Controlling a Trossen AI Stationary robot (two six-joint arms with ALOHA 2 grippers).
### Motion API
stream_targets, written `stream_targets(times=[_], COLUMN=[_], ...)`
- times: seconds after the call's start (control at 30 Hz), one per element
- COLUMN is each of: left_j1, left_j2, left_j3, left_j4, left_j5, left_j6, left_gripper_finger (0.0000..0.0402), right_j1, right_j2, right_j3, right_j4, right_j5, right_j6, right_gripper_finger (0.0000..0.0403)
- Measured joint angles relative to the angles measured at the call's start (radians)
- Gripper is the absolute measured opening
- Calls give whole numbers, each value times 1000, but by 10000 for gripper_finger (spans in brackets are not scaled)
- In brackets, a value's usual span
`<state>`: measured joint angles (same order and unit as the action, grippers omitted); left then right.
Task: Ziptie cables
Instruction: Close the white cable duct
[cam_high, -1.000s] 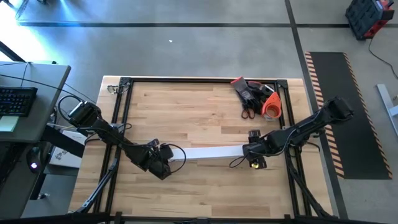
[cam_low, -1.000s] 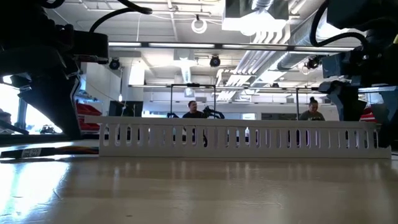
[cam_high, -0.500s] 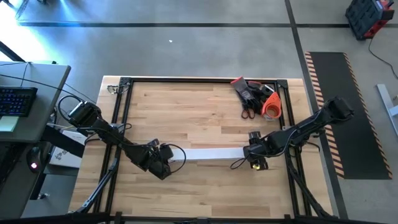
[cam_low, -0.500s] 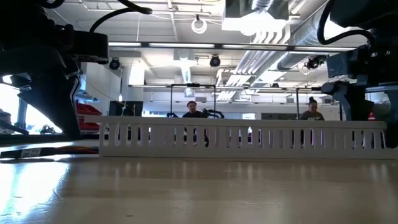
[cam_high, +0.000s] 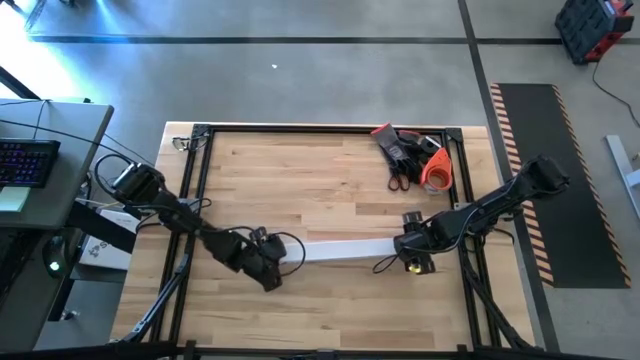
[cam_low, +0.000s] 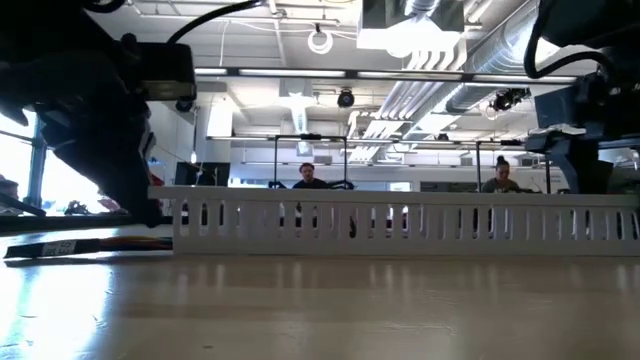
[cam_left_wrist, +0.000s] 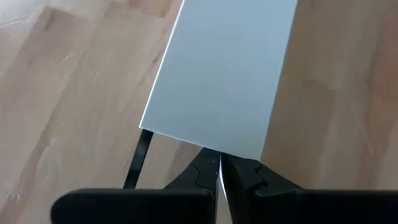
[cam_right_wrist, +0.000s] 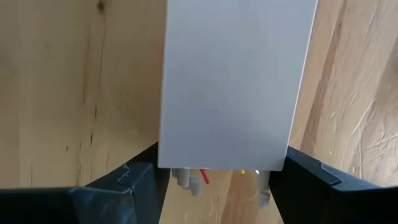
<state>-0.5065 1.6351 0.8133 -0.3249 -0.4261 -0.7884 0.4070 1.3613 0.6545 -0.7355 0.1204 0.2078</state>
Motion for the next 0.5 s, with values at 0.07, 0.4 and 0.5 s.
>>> stream_targets(times=[0.07,0.4,0.5], left_j1=[16,3,-3], left_j2=[3,2,2], left_j3=[2,7,7], left_j4=[5,-201,-201], left_j5=[16,-16,-11], left_j6=[17,-109,-109], left_gripper_finger=[0,0,0], right_j1=[0,-1,-1], right_j2=[0,2,2], right_j3=[0,35,40], right_j4=[-14,-50,-74], right_j5=[-3,17,15], right_j6=[3,76,104], right_gripper_finger=[225,250,282])
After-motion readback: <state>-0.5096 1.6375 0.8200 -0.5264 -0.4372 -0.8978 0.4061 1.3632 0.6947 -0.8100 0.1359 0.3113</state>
